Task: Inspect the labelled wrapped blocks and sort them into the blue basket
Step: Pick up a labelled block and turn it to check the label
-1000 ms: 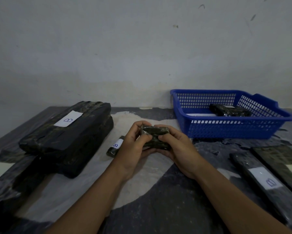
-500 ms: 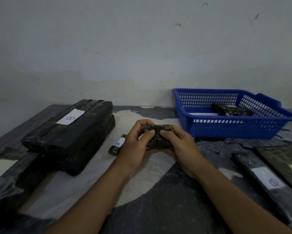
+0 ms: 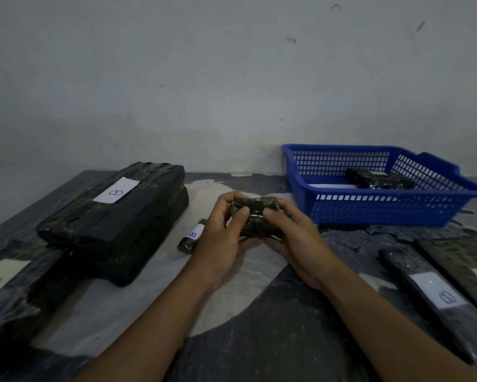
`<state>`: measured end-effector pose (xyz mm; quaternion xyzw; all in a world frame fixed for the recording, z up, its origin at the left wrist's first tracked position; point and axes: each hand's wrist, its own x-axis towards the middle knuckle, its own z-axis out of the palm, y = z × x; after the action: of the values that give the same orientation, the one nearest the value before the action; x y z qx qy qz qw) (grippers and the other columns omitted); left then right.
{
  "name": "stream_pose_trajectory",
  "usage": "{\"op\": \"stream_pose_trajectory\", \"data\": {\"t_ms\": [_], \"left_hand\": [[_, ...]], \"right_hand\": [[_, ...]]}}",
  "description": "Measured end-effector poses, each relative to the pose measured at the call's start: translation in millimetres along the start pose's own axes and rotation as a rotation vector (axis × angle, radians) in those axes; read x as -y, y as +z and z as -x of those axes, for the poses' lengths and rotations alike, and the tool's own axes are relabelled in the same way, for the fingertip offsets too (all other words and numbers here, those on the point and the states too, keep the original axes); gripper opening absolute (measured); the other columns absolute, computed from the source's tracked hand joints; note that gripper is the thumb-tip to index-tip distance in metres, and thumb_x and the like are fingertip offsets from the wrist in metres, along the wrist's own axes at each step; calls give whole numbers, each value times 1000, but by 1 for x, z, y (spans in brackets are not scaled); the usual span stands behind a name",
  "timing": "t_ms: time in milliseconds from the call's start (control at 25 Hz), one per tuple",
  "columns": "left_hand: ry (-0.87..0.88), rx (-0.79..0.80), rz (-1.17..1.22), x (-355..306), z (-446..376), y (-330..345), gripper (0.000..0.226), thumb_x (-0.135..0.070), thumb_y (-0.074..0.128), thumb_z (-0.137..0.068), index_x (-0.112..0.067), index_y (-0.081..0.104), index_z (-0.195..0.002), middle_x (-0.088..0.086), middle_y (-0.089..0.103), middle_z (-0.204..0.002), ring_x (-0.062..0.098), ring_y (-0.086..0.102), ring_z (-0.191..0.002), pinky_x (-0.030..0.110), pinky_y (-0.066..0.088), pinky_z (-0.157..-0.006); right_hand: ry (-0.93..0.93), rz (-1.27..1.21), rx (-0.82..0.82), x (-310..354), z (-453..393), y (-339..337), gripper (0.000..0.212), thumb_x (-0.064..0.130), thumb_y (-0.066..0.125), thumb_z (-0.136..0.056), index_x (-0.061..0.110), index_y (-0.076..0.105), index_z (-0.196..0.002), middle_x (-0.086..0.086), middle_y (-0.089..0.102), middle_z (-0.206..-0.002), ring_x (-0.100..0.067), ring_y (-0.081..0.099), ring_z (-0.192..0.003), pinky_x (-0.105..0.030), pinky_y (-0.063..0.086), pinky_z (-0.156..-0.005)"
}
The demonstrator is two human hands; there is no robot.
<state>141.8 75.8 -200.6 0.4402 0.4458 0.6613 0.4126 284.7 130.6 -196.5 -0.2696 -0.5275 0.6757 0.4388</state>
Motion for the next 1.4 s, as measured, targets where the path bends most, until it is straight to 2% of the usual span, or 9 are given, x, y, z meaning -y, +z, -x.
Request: {"op": "stream_pose_trajectory", "data": {"t_ms": [80, 160, 400, 520, 640, 840, 1040, 1160, 1400], "left_hand": [[51, -23, 0, 1, 0, 0, 22, -19, 44, -108, -20, 52, -128, 7, 69, -122, 21, 71, -112, 42, 61, -91], [84, -46, -72, -1, 1, 1, 25, -23, 38, -110, -25, 49, -132, -9, 70, -114, 4, 71, -106, 25, 59, -86], [98, -87, -230, 0, 2, 2, 37, -19, 46, -107, -40, 42, -138, -3, 60, -134, -5, 63, -104, 12, 53, -81], [92, 17, -216, -5, 7, 4, 36, -30, 49, -105, -39, 45, -140, -5, 62, -128, -5, 65, -86, 15, 52, -70], [90, 54, -258, -6, 7, 2, 39, -22, 52, -105, -35, 49, -141, -14, 65, -122, -2, 69, -95, 16, 53, -75], [24, 89, -219, -4, 5, 0, 44, -14, 47, -105, -36, 51, -143, 0, 67, -128, 10, 67, -111, 20, 53, -84], [76, 47, -269, 1, 4, 0, 43, -23, 51, -93, -40, 60, -132, -5, 68, -127, 14, 66, -116, 42, 56, -101], [96, 65, -271, 5, 3, -1, 42, -13, 50, -93, -32, 65, -127, 1, 70, -123, 20, 68, -115, 50, 55, -101], [65, 79, -250, 5, 2, -3, 39, -6, 48, -97, -27, 67, -124, 3, 71, -121, 20, 68, -114, 45, 57, -101]], "right_hand": [[72, -148, 16, 5, 0, -2, 46, 36, 61, -94, 9, 66, -131, -17, 68, -133, -32, 68, -121, -41, 55, -104], [155, -229, 37, 8, 2, -1, 57, 47, 56, -93, 11, 64, -135, -18, 65, -137, -37, 65, -123, -44, 52, -107], [80, -243, 25, -2, 5, 5, 46, 29, 62, -95, 15, 60, -138, -17, 68, -133, -38, 68, -119, -44, 56, -102], [17, -138, -21, -2, 4, 5, 38, 20, 63, -98, 18, 62, -136, -13, 68, -132, -31, 68, -122, -46, 54, -106], [47, -143, -10, -1, 6, 6, 34, 19, 55, -103, 15, 61, -136, -13, 69, -129, -29, 71, -116, -48, 53, -107], [60, -131, 2, -4, 3, 4, 35, 4, 52, -101, 14, 62, -133, -15, 71, -126, -36, 68, -120, -57, 49, -109], [25, -46, 39, -8, 1, 0, 41, -4, 53, -99, 18, 64, -132, -13, 71, -128, -31, 69, -119, -49, 58, -100], [-7, 12, 35, -16, -4, -2, 43, -4, 60, -93, 23, 68, -125, -13, 68, -131, -32, 68, -121, -52, 56, -101], [-14, 44, 10, -19, -5, -2, 42, 5, 68, -83, 25, 71, -120, -12, 68, -131, -32, 67, -120, -56, 55, -103]]}}
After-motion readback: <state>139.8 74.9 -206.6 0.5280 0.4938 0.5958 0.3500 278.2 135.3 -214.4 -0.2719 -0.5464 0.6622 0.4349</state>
